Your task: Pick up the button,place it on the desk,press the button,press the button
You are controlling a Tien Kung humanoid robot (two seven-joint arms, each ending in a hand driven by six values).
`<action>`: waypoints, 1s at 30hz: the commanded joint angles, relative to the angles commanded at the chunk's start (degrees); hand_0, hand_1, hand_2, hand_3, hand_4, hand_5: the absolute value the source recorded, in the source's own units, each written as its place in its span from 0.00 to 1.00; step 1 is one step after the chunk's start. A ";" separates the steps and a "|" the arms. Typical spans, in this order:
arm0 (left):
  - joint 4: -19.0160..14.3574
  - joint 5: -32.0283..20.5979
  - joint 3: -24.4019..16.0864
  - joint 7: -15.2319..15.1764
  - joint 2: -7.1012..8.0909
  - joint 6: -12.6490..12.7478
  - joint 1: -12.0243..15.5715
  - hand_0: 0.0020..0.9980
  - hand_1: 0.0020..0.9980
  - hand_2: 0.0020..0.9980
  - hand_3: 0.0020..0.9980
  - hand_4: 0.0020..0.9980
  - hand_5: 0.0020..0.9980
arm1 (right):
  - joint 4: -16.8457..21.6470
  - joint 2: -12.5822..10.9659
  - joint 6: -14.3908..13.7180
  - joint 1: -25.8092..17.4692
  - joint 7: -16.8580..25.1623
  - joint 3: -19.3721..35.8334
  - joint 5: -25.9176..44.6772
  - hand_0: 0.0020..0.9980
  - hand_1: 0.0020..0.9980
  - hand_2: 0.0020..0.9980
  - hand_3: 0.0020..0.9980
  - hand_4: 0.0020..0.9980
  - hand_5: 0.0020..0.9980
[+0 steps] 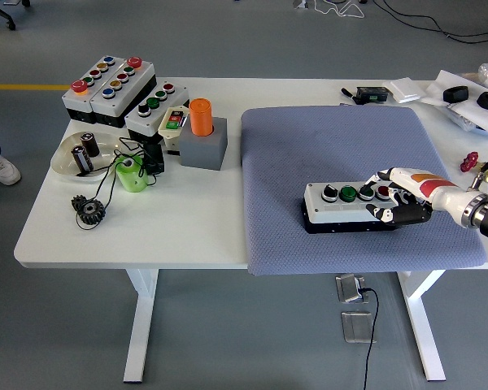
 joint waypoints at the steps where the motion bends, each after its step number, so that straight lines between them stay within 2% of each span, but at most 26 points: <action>1: 0.00 -0.08 0.07 -0.01 -0.03 0.00 0.06 0.66 0.71 0.72 0.52 0.33 0.97 | -0.14 0.11 0.09 -0.04 -0.09 -0.12 0.00 0.08 0.00 0.08 0.68 0.62 0.40; 14: 0.00 0.62 0.17 0.33 -0.27 0.06 0.98 0.66 0.71 0.72 0.52 0.33 0.96 | -1.55 0.29 0.32 -1.38 -0.57 -0.11 1.53 0.08 0.00 0.08 0.68 0.62 0.41; 20: 0.00 1.34 -0.03 0.54 -0.30 0.08 1.24 0.66 0.71 0.72 0.52 0.33 0.96 | -2.90 0.29 0.19 -2.14 -0.64 1.39 5.53 0.08 0.00 0.08 0.68 0.62 0.41; 30: 0.00 1.42 -0.31 0.44 -0.23 0.05 0.85 0.66 0.71 0.72 0.52 0.33 0.96 | -2.26 0.45 0.58 -1.74 -0.58 1.51 8.01 0.08 0.00 0.08 0.68 0.62 0.42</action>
